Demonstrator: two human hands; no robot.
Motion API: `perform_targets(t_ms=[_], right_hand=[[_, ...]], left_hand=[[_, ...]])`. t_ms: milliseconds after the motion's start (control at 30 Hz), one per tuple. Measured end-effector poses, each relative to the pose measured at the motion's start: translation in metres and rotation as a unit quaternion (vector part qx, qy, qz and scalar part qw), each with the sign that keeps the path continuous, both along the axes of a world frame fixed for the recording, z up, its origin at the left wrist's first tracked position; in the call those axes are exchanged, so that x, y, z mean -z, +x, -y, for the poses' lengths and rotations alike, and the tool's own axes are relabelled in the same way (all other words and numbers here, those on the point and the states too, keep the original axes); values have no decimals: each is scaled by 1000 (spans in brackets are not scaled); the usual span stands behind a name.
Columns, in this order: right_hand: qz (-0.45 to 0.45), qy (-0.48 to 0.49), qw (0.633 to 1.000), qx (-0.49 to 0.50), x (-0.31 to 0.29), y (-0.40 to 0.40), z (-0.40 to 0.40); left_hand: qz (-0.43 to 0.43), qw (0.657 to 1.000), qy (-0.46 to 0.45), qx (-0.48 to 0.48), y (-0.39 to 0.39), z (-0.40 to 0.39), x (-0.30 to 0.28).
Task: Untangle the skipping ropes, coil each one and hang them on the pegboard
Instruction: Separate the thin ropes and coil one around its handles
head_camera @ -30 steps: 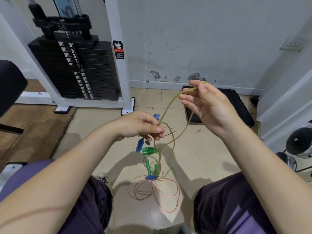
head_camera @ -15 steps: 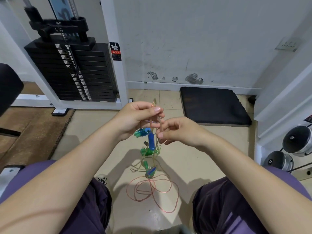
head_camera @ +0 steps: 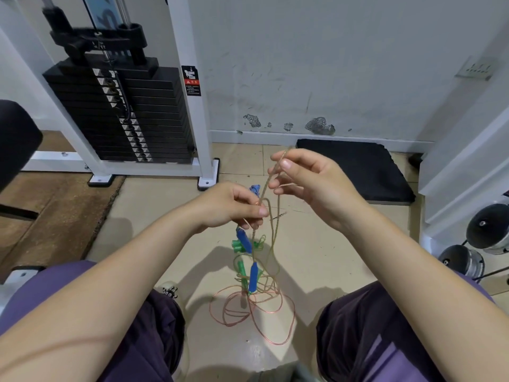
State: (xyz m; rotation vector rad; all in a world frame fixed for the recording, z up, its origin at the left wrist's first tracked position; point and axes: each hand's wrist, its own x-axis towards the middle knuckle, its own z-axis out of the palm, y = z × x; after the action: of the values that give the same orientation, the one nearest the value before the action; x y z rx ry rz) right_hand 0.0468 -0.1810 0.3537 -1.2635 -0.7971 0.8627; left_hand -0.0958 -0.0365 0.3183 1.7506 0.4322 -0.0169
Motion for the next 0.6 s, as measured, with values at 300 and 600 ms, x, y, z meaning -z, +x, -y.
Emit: perform_targets(t_ms=[300,600], right_hand=[[214,-238,931,-177,22,-7,2],[99,-138,976,-133,7,-7,2]], left_hand=[[145,972,-137,-125,5,2,-13],[86,988,-105,-72,-2,-9,-8]])
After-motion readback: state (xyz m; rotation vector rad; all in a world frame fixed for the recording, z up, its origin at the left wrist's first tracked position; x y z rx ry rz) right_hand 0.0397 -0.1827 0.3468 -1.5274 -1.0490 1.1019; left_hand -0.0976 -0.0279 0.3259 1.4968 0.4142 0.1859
